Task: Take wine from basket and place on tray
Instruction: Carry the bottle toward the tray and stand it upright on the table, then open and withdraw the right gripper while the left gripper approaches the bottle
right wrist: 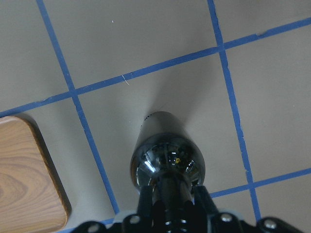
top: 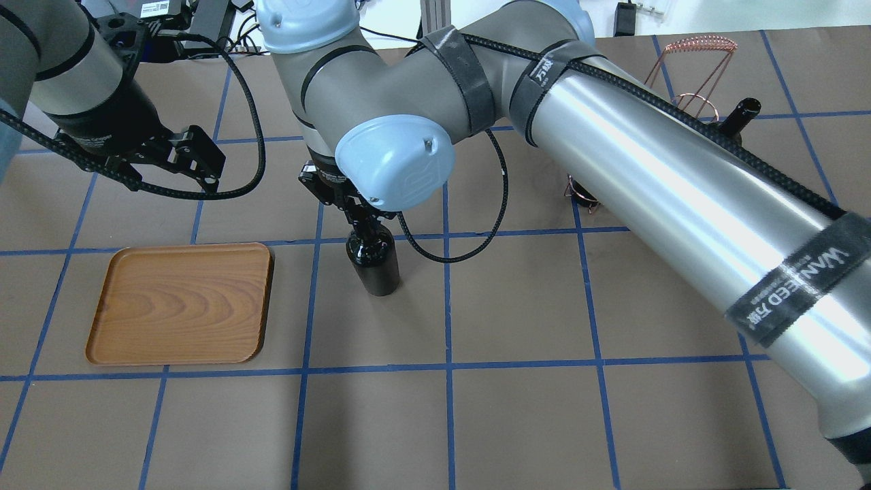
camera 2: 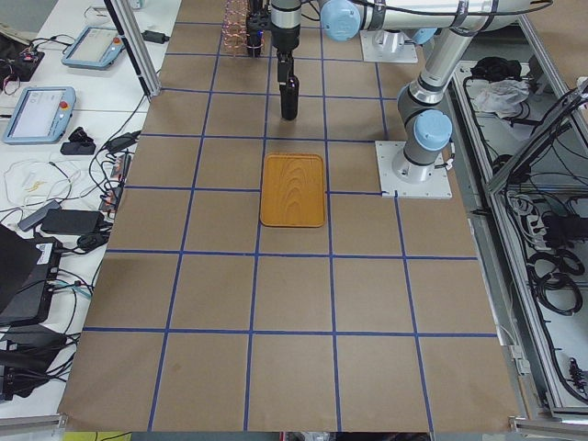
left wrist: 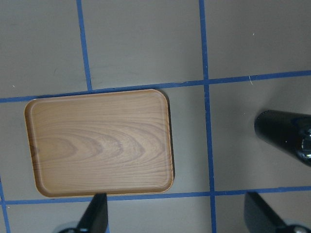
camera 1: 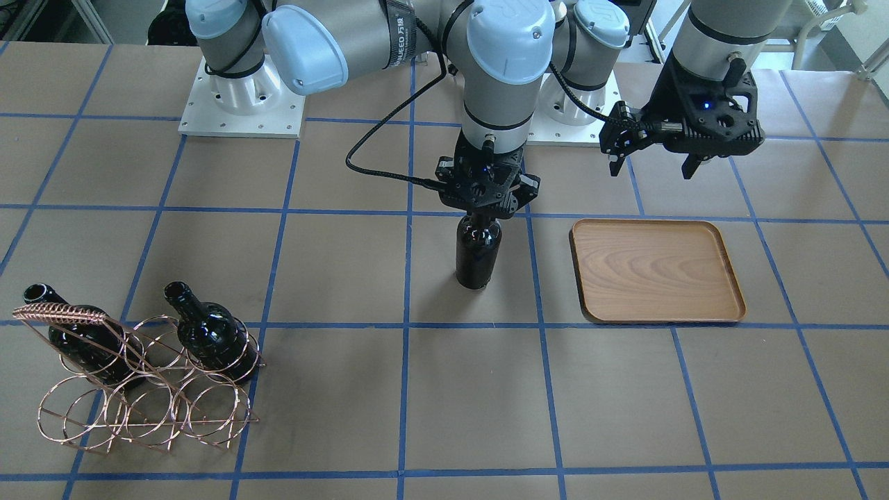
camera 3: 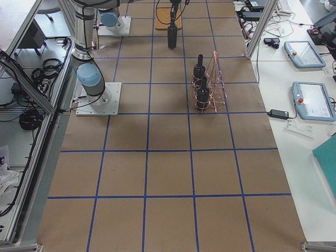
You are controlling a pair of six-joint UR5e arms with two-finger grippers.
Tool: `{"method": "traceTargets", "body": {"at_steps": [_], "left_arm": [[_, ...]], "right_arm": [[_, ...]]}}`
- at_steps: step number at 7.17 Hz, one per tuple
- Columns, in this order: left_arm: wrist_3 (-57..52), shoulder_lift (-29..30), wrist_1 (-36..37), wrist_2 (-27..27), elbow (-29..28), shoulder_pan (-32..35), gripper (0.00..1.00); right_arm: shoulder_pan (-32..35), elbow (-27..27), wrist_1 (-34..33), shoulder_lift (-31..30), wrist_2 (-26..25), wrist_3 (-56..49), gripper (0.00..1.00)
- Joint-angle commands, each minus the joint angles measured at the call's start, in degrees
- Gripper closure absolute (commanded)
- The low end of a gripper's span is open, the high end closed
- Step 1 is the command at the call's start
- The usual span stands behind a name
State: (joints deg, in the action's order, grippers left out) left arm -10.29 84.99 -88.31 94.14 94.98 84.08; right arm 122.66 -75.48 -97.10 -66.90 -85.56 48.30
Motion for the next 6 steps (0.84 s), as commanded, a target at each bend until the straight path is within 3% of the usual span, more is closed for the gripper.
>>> {"method": "traceTargets", "body": {"at_steps": [1,3,6], "left_arm": [[-0.34,0.08,-0.11,-0.01,0.21,-0.06,0.00],[-0.34,0.00,-0.46,0.69,0.47,-0.06,0.00],[-0.34,0.08,-0.28,0.43,0.56,0.20,0.00]], "right_arm": [[0.56,-0.28,0.16,-0.07,-0.83,-0.31,0.04],[-1.09,-0.28,0.25,-2.95,-4.26,-4.67,0.00],[-13.81,-0.46,9.52,-11.38,-4.26,-22.63,0.00]]}}
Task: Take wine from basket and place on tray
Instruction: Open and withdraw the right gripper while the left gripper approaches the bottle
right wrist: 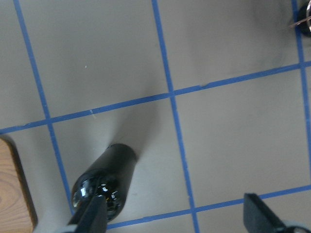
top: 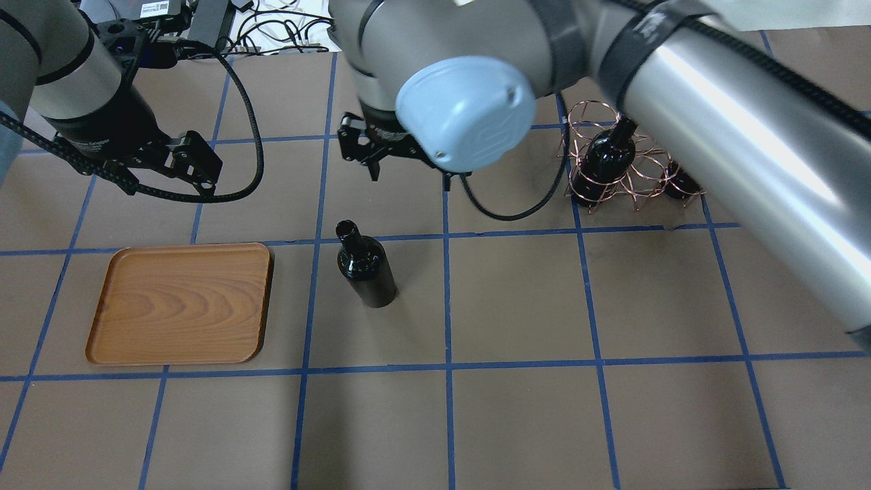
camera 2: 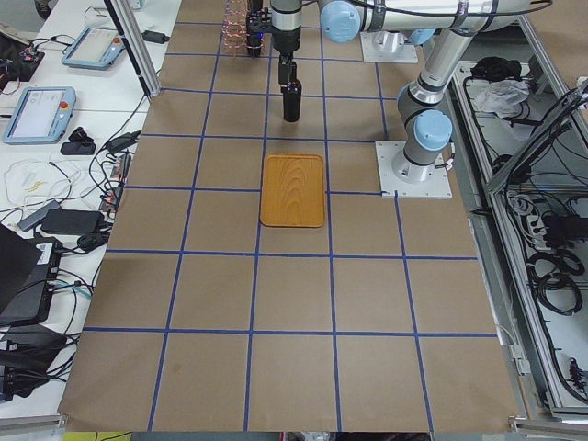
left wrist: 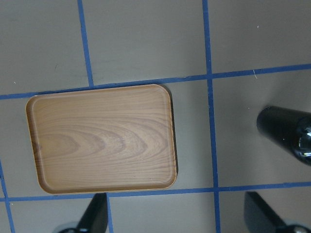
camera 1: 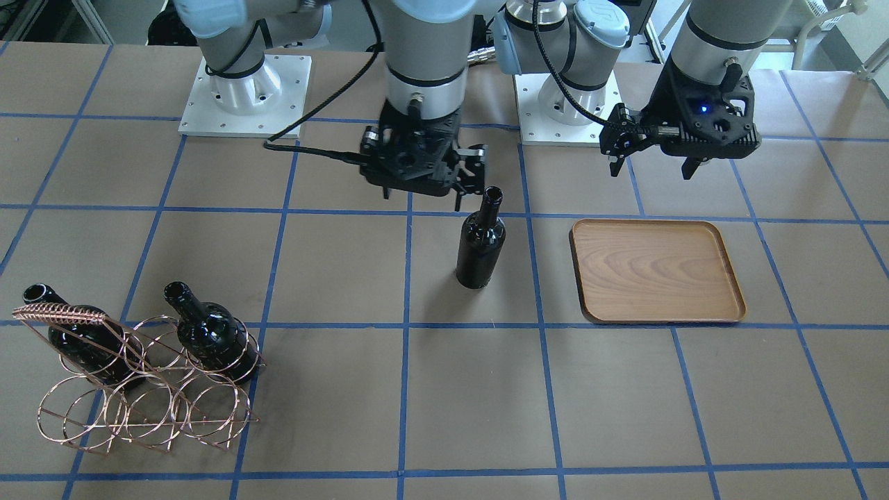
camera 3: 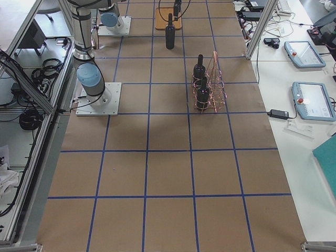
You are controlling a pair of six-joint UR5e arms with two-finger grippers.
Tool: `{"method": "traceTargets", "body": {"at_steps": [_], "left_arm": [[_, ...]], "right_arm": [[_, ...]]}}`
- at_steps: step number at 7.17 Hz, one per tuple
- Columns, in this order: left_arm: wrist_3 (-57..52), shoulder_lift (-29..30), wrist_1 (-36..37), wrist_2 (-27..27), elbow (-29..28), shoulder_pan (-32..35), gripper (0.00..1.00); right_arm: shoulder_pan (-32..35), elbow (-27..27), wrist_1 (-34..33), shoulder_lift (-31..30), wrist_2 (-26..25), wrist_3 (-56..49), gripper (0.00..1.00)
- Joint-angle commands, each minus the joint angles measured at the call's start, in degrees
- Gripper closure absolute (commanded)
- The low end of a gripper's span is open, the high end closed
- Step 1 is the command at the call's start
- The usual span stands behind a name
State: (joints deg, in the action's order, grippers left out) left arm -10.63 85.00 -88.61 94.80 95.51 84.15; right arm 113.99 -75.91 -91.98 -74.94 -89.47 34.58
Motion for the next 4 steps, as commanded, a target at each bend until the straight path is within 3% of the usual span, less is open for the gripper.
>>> {"method": "traceTargets", "body": {"at_steps": [1,4], "left_arm": [[0.09,0.07,-0.07,-0.58,0.02,0.14,0.00],[2.27,1.56,0.36,-1.81,-0.15,1.79,0.00]], "right_arm": [[-8.92,-0.55,6.87,-5.11,-0.53,-15.01,0.00],[-19.92,-5.88,6.99,-11.52,0.17,-34.36,0.00]]}}
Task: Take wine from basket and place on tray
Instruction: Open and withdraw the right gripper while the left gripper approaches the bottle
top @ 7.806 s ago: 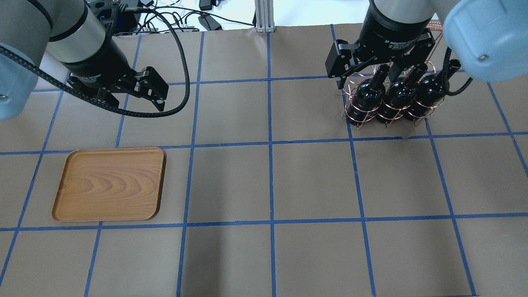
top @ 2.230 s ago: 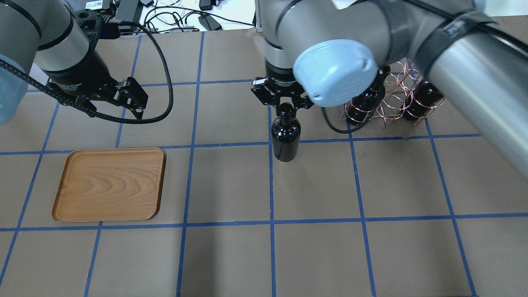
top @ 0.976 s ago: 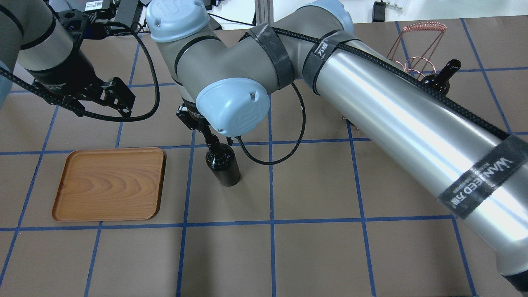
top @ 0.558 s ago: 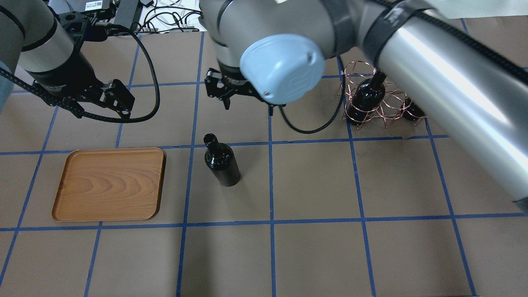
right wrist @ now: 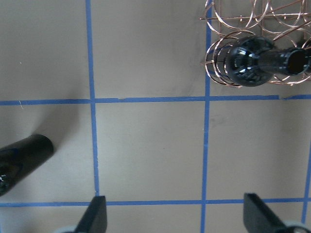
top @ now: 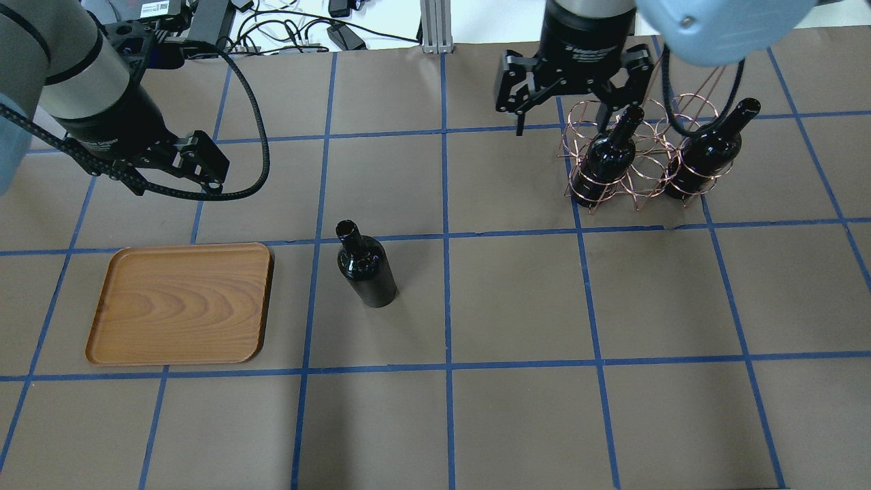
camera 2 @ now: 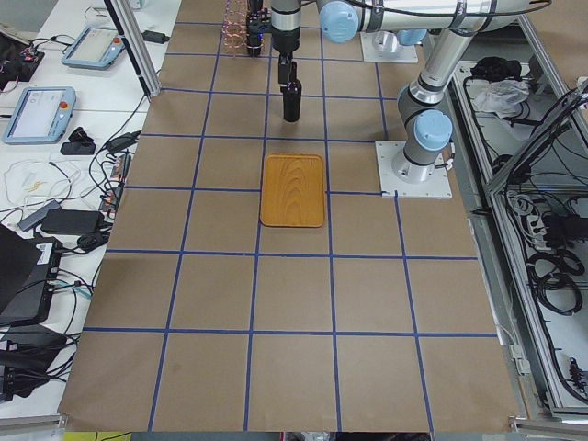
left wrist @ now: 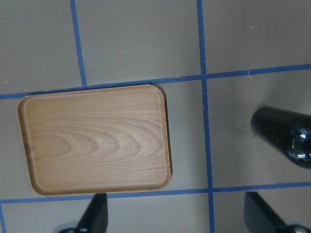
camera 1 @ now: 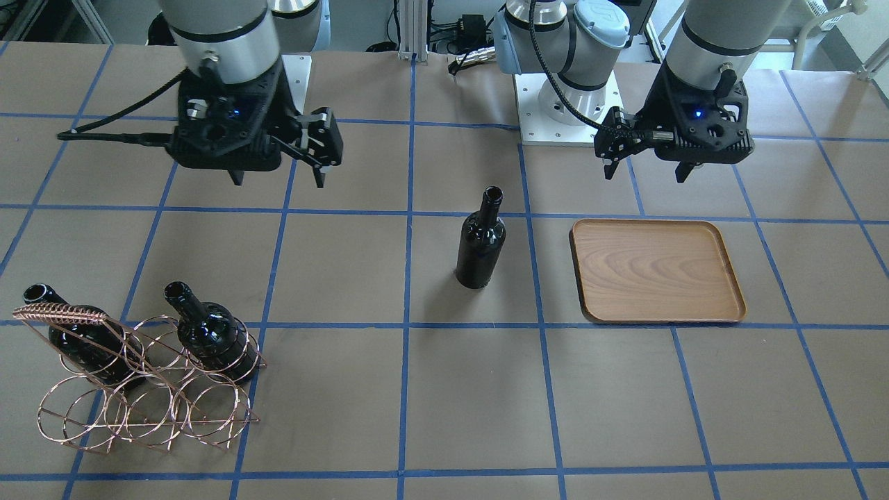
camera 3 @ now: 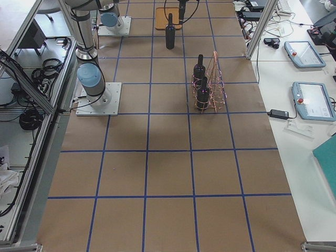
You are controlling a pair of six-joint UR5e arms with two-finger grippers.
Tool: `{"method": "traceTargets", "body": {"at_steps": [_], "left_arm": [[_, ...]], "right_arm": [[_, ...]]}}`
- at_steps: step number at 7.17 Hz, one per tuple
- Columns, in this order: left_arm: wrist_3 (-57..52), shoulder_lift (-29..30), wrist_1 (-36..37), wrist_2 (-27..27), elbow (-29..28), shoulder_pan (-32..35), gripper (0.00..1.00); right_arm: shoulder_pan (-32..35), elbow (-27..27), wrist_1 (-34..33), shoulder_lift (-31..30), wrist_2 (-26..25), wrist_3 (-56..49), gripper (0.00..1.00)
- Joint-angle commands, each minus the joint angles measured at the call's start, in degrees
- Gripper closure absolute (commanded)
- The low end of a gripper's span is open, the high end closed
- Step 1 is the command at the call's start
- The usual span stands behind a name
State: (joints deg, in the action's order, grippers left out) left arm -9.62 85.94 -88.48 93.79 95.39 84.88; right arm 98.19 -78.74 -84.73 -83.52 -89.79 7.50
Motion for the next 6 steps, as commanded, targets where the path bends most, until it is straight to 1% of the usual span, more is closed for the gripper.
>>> {"method": "traceTargets", "body": {"at_steps": [1,2,3,4,5,6], "left_arm": [[5.27,0.72,0.16,-3.68,0.05,4.03,0.00],[8.62,0.72,0.33,-3.53,-0.03,7.98,0.00],[8.83,0.55,0.33,-3.62,0.05,10.54,0.00],[8.74,0.63,0.24,-4.14,0.14,11.44,0.00],[9.09,0.46,-0.19,-7.54,0.23,12.23,0.00],[10.57,-0.06,-0.28,-8.09,1.19,13.45,0.00]], "right_arm": [[-5.11,-7.01,-3.91,-5.40,0.49,-8.28,0.00],[-5.12,-8.09,-9.95,-6.12,-0.21,-8.20,0.00],[-5.20,-8.01,-10.71,-6.39,-0.39,-8.20,0.00],[-5.21,-8.01,-10.80,-6.48,-0.39,-7.59,0.00],[-5.12,-8.01,-10.80,-6.57,-0.30,-7.50,0.00],[-5.12,-8.01,-10.80,-6.57,-0.30,-7.50,0.00]]}}
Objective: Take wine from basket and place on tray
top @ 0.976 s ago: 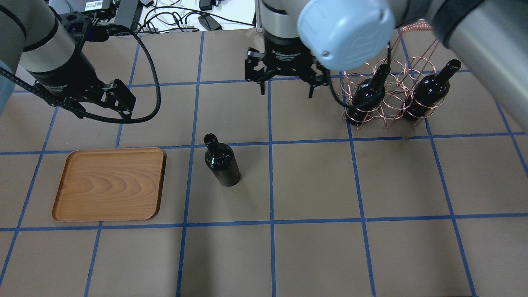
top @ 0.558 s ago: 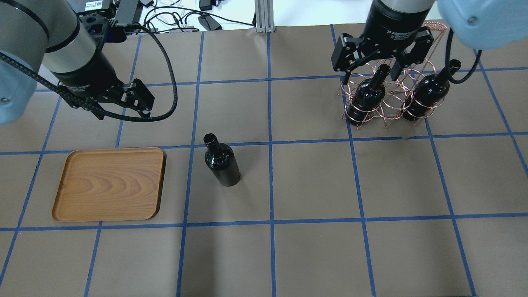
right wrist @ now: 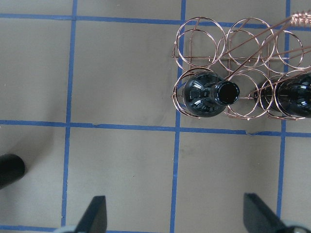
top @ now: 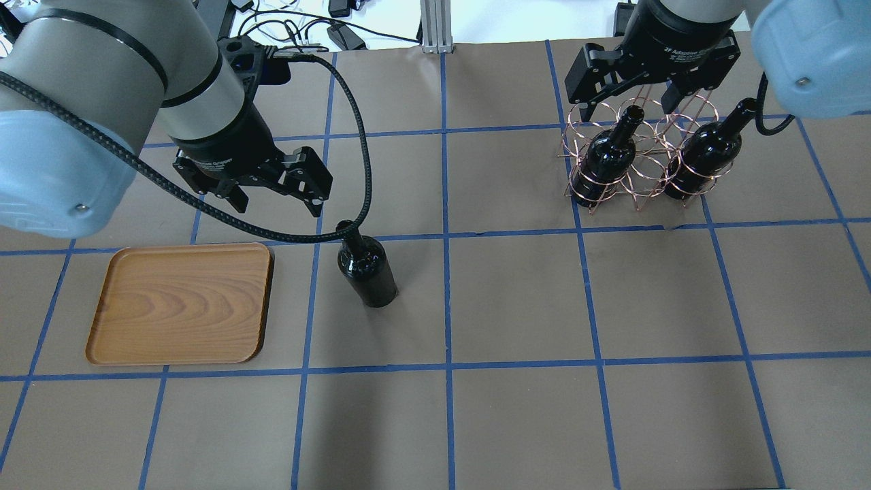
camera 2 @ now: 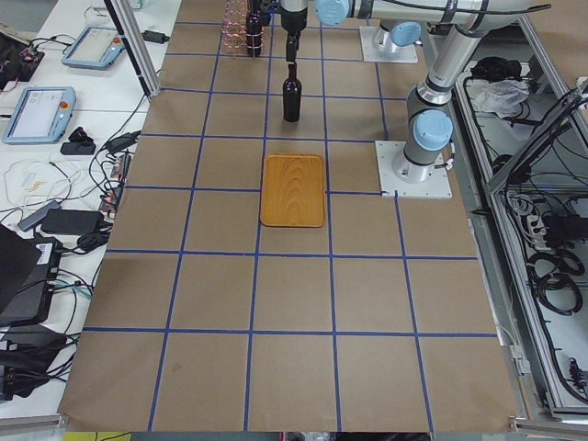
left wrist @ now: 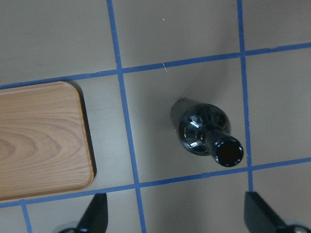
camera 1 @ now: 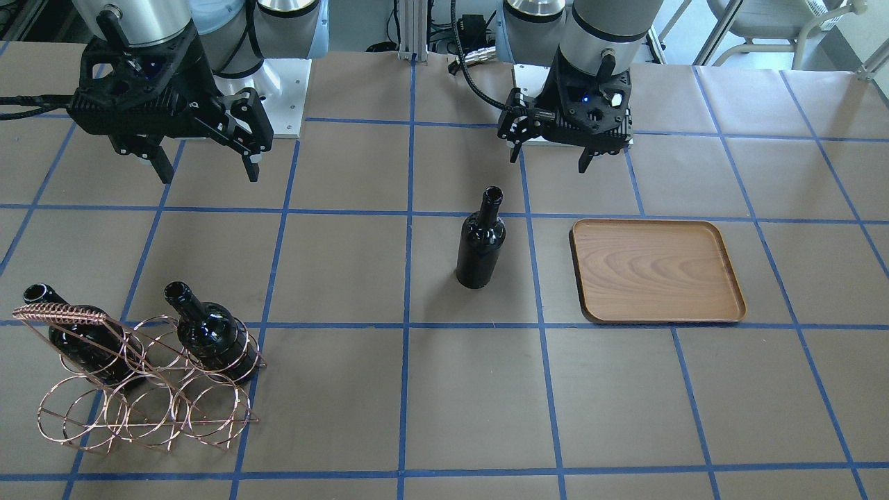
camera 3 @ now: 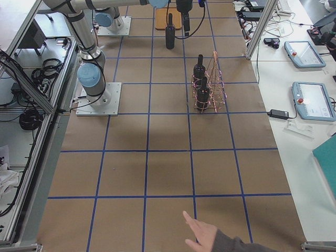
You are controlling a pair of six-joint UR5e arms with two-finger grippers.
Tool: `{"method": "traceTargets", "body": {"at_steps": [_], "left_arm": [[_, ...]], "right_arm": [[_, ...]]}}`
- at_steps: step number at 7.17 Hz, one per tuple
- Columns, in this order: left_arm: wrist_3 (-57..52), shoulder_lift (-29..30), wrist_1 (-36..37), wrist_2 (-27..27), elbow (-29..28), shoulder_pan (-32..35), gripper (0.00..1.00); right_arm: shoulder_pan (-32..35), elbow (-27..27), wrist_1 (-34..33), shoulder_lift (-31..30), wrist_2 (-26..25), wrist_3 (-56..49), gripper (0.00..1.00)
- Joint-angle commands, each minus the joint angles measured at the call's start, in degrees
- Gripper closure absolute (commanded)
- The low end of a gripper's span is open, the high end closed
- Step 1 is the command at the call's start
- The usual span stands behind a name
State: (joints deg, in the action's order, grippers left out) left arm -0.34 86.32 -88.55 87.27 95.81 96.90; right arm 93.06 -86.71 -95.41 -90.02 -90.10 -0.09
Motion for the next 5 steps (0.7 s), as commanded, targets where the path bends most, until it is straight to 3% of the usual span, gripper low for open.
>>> {"method": "traceTargets", "body": {"at_steps": [1,5], "left_arm": [[1.65,-0.97,0.13,-1.32,2.60,2.93,0.00],[2.09,1.13,6.37,-0.97,6.05,4.09,0.00]], "right_arm": [[0.01,-0.04,-0.13,-0.07,0.02,0.09,0.00],[0.01,-0.12,-0.13,-0.07,0.02,0.09,0.00]]}}
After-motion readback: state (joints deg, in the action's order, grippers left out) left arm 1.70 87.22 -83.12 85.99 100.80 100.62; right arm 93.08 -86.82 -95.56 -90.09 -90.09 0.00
